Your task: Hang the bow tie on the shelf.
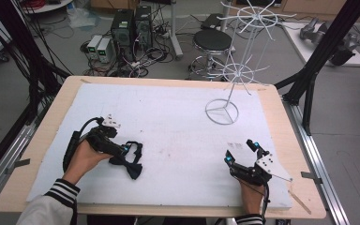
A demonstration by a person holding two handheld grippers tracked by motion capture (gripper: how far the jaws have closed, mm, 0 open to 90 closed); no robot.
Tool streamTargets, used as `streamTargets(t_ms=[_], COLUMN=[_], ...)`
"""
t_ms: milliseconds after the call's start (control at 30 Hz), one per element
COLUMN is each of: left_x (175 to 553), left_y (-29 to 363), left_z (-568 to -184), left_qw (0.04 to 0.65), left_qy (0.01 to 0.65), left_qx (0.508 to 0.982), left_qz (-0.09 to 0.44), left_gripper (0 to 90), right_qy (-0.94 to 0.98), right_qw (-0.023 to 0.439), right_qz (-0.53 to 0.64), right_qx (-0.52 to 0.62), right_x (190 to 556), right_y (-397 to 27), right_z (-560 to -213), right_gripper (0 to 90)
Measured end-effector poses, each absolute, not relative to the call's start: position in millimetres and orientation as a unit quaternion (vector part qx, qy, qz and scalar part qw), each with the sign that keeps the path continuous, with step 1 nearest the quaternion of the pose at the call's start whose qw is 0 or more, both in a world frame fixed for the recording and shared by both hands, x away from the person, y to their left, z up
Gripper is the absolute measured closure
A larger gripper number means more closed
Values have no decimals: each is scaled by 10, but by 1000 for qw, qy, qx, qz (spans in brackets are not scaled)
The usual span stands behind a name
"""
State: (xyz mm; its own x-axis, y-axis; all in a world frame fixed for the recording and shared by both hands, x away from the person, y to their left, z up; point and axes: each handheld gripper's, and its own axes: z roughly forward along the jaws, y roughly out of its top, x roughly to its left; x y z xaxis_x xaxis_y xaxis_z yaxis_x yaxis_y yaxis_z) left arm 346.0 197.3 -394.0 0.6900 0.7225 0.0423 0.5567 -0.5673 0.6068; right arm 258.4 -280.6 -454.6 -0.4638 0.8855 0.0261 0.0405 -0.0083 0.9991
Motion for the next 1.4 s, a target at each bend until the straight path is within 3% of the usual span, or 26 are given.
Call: streamTargets(t_ms=[600,1400], left_x=[3524,3559], left_y=[1799,1719], left_z=[-4066,-4124], left_qw=[238,218], left_qy=[370,375], left_qx=[889,893], left_qz=[124,121], left_gripper=[426,580], right_qy=[609,608], right_qw=[352,352], right_qz=[601,602], right_qx=[380,380], right_x=[2586,2586], right_y=[-2809,-2810], right_z=[-4546,-4547], right_gripper=[107,107])
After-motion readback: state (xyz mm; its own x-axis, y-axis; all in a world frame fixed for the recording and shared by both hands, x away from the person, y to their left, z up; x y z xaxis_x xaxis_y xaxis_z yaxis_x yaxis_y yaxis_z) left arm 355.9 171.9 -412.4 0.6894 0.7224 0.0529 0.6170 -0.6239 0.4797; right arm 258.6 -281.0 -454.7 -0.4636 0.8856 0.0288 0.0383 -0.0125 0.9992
